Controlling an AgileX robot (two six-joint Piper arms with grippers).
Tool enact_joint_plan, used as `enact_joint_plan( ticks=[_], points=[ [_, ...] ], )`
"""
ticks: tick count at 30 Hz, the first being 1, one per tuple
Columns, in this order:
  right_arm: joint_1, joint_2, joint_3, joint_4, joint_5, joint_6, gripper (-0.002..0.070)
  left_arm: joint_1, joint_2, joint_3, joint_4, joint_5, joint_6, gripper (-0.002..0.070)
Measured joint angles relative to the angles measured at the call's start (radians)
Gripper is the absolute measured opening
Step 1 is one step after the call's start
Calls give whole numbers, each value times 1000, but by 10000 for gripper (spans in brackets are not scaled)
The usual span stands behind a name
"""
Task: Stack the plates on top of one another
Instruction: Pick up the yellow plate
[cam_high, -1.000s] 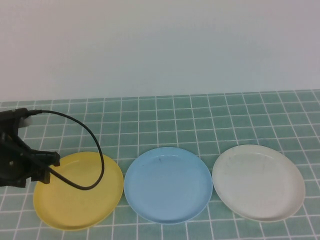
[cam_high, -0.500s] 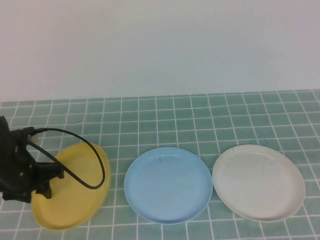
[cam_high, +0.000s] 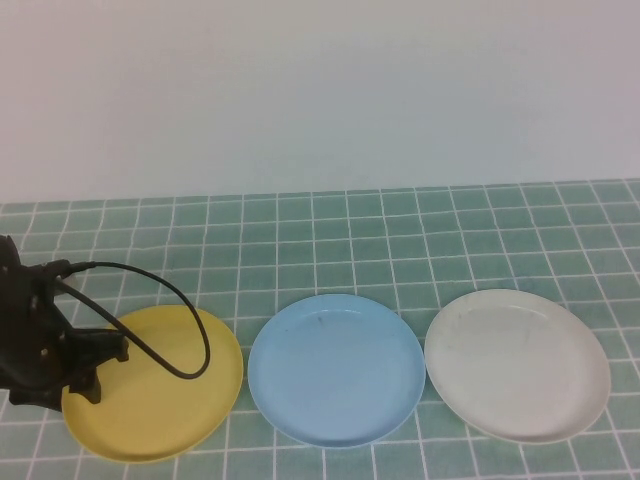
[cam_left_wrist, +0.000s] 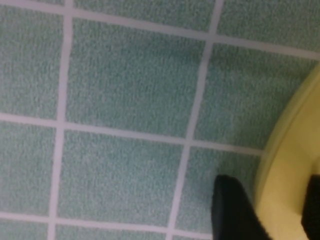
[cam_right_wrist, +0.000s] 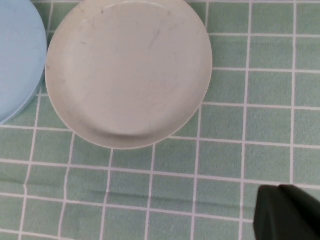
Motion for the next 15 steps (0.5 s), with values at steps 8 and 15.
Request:
enact_joint_plan(
  ticks=[8,15],
  points=[
    [0,0,0,5,-18,0,-1,0,4,0,14,0,-4,127],
    [0,0,0,5,-22,0,-1,0,4,-17,12,13,-8,34]
  ],
)
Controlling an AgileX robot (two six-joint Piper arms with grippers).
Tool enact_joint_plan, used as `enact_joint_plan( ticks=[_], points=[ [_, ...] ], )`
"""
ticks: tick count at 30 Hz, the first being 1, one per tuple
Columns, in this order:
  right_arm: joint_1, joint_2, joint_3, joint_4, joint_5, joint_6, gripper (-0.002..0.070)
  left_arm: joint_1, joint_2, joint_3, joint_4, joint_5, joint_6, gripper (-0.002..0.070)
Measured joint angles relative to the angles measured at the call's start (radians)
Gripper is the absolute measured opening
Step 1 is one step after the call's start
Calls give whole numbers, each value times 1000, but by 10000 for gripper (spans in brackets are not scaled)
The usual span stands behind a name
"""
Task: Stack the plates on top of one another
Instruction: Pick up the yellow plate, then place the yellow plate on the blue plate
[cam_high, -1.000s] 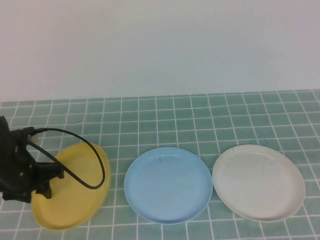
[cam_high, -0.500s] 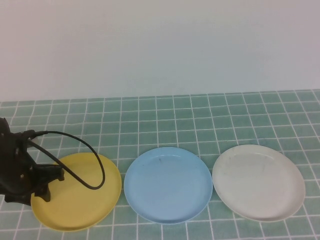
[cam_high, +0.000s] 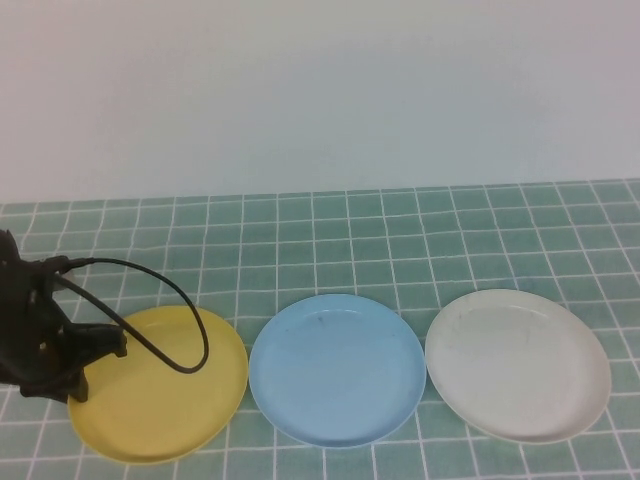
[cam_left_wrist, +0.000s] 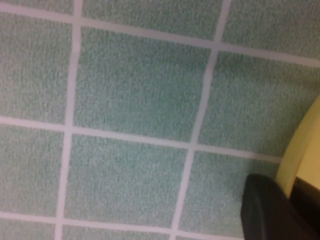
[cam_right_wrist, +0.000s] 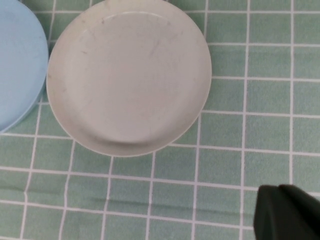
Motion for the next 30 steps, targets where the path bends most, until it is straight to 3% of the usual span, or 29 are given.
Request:
enact_joint_plan(
  ticks=[14,16,20,23,30],
  points=[
    [0,0,0,1,-4,0,-1,0,4,-471,38,453,64,7],
    [0,0,0,1,-4,0,-1,0,4,-541,-17,509,74,7],
    [0,0,0,5,-8,-2,-1,-2,4,-631,-252,574,215,7],
    [0,0,0,20,-28,-2,-1,-42,4,-632,-377,574,299,6],
    [0,0,0,56,-56,-2,-1,-204,68,-632,-346,517,308,6]
  ],
)
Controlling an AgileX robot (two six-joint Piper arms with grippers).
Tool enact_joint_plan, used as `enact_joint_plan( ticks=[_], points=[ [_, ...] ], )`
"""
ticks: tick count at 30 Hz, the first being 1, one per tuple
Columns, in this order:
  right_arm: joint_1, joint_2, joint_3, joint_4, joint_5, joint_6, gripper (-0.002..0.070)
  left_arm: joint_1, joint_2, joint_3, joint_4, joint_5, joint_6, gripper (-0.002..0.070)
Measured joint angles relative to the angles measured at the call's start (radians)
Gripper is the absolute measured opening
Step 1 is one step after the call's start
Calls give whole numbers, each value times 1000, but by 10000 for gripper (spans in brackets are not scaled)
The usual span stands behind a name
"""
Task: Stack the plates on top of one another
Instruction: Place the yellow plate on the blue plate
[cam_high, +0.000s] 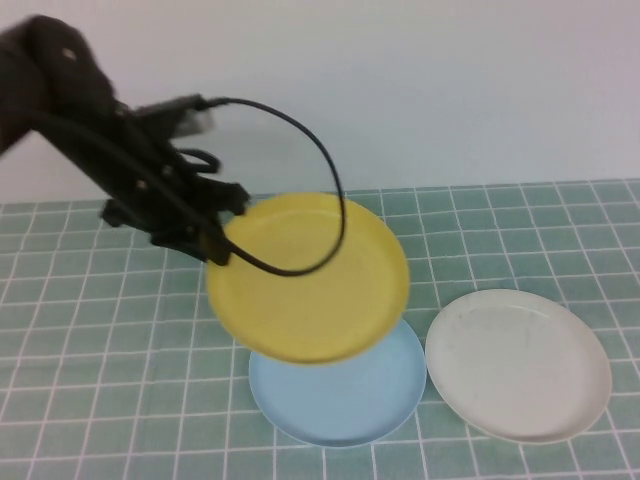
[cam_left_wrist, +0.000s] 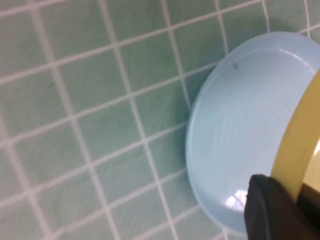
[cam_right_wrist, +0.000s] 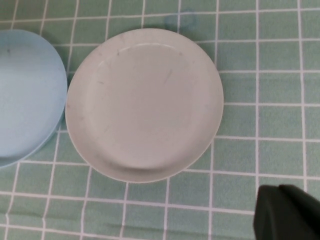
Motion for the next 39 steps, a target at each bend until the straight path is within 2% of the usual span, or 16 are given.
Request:
enact_joint_plan(
  ticks=[6,12,39],
  points=[
    [0,0,0,4,7,-5,-1,-105,89,0,76,-76,0,6],
    [0,0,0,6,14,-15,-1,-161,134,0,174,-112,-15,6],
    [0,0,0,8,5,-57,-1,-167,149,92,188,-236,-55,6]
  ],
)
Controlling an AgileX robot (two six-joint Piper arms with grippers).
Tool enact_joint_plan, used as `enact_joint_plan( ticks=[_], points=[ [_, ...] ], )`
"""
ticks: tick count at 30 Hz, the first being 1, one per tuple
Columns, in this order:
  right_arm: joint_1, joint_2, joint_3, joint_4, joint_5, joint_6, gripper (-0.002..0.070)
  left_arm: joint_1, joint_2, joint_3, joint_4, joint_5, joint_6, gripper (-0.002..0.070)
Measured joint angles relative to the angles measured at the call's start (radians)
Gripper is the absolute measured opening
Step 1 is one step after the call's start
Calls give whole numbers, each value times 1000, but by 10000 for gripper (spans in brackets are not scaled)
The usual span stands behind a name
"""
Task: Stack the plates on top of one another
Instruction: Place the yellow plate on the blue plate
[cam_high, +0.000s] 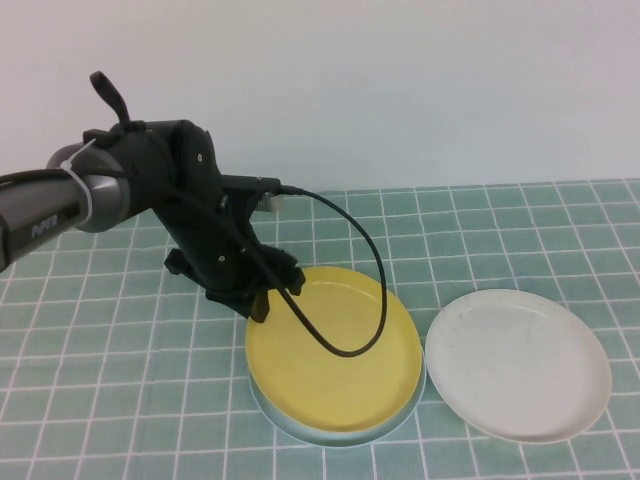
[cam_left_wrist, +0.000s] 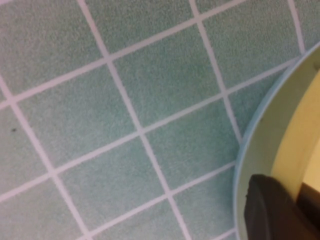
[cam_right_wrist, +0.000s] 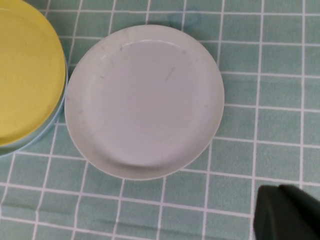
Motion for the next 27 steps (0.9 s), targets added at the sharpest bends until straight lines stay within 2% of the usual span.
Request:
enact_joint_plan(
  ticks=[11,19,27],
  points=[
    [0,0,0,0,-26,-29,-1,-1,0,0,-25,64,45,6],
    [0,0,0,2,-32,-60,-1,-1,0,0,-39,36,49,6],
    [0,0,0,4,-32,-66,-1,-2,0,0,-39,32,52,88]
  ],
)
